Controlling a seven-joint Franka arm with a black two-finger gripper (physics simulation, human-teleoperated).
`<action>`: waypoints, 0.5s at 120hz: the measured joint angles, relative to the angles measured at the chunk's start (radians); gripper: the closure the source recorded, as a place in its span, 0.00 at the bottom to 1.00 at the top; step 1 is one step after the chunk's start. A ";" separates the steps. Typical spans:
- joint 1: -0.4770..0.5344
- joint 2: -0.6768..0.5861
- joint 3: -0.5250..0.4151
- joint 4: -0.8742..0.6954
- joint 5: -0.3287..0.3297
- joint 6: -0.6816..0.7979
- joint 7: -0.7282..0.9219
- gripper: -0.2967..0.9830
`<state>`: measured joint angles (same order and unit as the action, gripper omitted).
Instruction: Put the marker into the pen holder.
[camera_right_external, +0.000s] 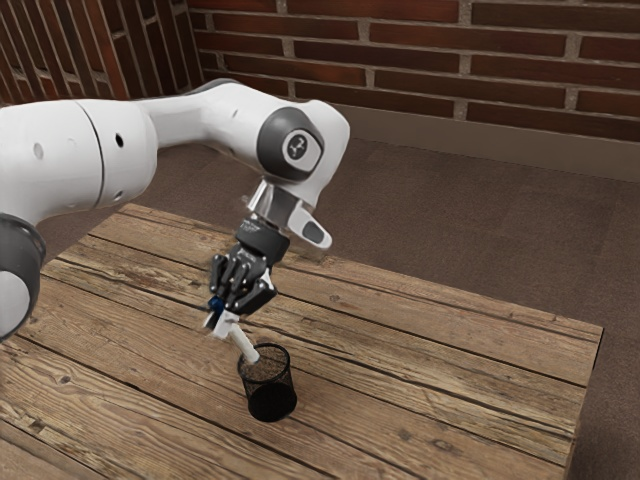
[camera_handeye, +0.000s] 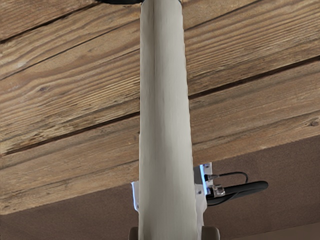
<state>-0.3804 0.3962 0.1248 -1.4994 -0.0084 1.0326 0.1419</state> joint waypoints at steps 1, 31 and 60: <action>0.001 0.003 0.000 0.003 0.001 0.001 0.000 0.84; 0.010 0.065 -0.002 0.041 0.013 0.033 -0.009 0.82; 0.018 0.073 -0.003 0.035 0.010 0.041 -0.016 0.80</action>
<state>-0.3628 0.4690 0.1222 -1.4648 0.0013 1.0738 0.1263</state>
